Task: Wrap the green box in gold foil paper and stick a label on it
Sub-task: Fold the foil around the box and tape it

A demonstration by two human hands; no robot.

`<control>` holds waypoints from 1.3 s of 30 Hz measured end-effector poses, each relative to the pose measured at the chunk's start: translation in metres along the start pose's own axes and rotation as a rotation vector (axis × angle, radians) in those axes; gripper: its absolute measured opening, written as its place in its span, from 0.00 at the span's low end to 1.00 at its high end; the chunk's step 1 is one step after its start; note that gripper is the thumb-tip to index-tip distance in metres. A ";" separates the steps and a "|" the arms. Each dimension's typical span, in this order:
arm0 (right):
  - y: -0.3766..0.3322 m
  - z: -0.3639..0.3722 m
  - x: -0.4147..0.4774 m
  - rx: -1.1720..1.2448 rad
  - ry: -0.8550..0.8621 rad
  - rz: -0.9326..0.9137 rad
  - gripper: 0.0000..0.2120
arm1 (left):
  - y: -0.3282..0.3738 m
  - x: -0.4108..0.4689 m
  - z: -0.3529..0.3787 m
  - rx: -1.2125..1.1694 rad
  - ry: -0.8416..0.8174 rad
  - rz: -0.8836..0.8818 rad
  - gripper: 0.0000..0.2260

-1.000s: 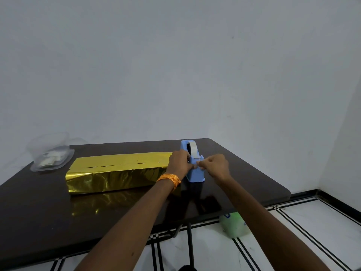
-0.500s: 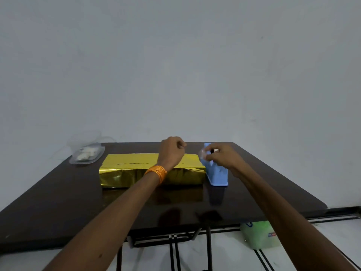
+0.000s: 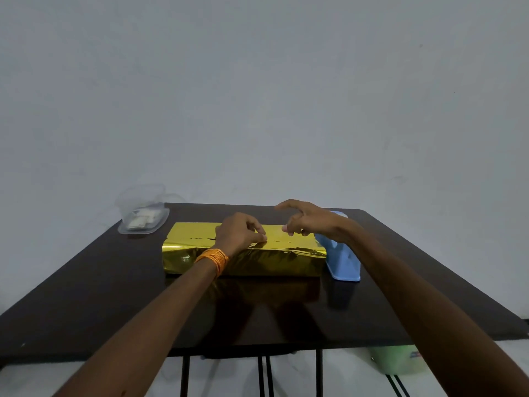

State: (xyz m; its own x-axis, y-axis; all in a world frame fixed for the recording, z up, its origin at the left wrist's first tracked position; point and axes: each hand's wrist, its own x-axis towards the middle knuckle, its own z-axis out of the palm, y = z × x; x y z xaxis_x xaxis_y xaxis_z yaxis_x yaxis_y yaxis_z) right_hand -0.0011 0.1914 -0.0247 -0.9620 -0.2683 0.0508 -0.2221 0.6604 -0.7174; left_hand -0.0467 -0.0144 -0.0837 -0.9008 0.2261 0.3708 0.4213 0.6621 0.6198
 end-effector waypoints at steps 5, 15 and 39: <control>-0.001 -0.006 0.012 -0.039 -0.036 0.027 0.25 | -0.001 0.000 0.001 0.018 -0.006 -0.006 0.07; 0.003 0.004 0.029 -0.145 -0.129 0.085 0.31 | -0.003 -0.001 0.004 -0.021 -0.010 -0.005 0.05; 0.027 0.000 0.017 -0.233 0.038 0.294 0.24 | -0.001 -0.002 0.007 0.049 0.039 -0.046 0.13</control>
State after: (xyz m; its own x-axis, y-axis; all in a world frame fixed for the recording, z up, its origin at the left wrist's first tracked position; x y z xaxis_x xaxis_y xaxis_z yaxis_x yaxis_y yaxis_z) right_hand -0.0231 0.2048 -0.0432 -0.9943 -0.0201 -0.1046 0.0384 0.8484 -0.5280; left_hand -0.0457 -0.0105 -0.0896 -0.9138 0.1669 0.3702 0.3730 0.7054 0.6027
